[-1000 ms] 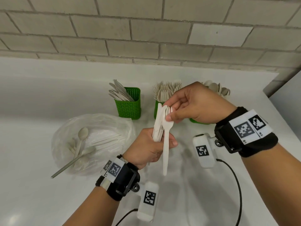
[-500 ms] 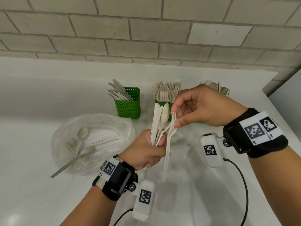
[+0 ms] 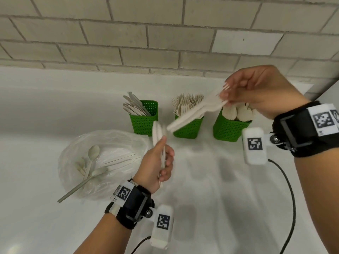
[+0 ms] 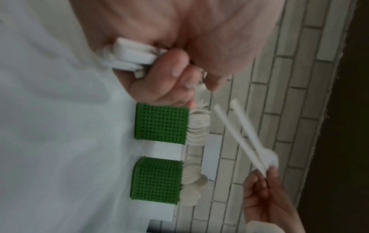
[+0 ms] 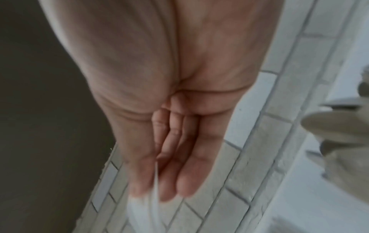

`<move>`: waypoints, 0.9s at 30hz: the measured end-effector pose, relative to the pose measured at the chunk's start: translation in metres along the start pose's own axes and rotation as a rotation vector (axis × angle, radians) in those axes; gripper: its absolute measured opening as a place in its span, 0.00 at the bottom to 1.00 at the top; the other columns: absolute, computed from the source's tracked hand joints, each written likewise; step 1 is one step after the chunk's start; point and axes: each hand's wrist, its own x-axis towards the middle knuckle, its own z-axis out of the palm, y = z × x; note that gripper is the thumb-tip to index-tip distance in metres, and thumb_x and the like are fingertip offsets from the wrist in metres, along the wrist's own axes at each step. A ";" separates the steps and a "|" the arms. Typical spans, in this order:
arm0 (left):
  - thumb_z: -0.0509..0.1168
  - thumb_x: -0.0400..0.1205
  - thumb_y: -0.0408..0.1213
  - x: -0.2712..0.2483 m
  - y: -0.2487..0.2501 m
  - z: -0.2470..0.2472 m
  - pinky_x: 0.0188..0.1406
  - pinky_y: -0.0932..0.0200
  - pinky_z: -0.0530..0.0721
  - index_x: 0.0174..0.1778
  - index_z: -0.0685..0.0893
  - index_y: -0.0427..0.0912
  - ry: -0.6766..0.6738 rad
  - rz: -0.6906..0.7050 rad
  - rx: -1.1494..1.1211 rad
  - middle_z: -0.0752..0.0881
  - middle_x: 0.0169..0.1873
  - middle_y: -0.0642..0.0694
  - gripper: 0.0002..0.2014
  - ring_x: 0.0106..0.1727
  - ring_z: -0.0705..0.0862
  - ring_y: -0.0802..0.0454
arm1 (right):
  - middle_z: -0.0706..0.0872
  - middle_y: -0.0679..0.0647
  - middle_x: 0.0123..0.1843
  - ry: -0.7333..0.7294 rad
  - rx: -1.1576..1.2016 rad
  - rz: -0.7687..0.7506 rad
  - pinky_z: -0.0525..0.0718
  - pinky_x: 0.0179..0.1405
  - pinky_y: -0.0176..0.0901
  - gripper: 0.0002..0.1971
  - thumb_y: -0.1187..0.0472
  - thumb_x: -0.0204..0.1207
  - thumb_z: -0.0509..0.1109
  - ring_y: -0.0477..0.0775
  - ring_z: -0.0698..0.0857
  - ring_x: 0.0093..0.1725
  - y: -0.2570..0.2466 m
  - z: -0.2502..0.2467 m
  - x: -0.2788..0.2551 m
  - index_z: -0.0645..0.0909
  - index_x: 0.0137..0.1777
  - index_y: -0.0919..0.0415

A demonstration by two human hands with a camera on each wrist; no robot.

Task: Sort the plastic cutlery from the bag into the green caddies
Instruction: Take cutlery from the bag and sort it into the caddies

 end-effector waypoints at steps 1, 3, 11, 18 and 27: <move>0.57 0.83 0.59 0.001 0.000 -0.002 0.12 0.73 0.54 0.31 0.76 0.43 0.052 -0.001 -0.030 0.68 0.21 0.48 0.24 0.12 0.61 0.58 | 0.92 0.56 0.37 0.066 -0.044 -0.005 0.91 0.40 0.43 0.10 0.67 0.60 0.81 0.56 0.91 0.39 0.001 -0.003 0.004 0.86 0.41 0.64; 0.58 0.83 0.59 0.002 0.001 -0.003 0.12 0.72 0.53 0.31 0.76 0.43 0.080 -0.007 -0.052 0.68 0.21 0.48 0.24 0.13 0.60 0.58 | 0.92 0.56 0.37 0.148 -0.179 -0.007 0.92 0.42 0.46 0.10 0.68 0.63 0.82 0.57 0.90 0.39 0.003 -0.002 0.011 0.86 0.42 0.65; 0.56 0.84 0.58 0.003 0.006 0.003 0.13 0.71 0.54 0.32 0.76 0.42 0.031 0.001 -0.018 0.69 0.22 0.48 0.24 0.14 0.60 0.57 | 0.88 0.53 0.38 0.191 -0.680 -0.176 0.87 0.43 0.35 0.07 0.63 0.69 0.81 0.51 0.87 0.36 -0.015 0.018 0.025 0.88 0.44 0.59; 0.57 0.84 0.57 0.004 0.004 0.003 0.13 0.71 0.54 0.32 0.77 0.42 0.009 -0.009 -0.022 0.69 0.22 0.47 0.24 0.14 0.60 0.57 | 0.88 0.51 0.43 0.111 -0.890 -0.258 0.83 0.52 0.40 0.05 0.64 0.73 0.77 0.50 0.85 0.43 0.002 0.050 0.039 0.88 0.49 0.58; 0.58 0.82 0.57 -0.001 0.008 0.010 0.13 0.71 0.52 0.34 0.78 0.40 -0.089 0.009 0.043 0.69 0.22 0.47 0.23 0.13 0.59 0.58 | 0.86 0.52 0.56 -0.028 -1.158 -0.255 0.65 0.53 0.46 0.08 0.63 0.79 0.69 0.60 0.77 0.58 0.059 0.071 0.044 0.91 0.47 0.58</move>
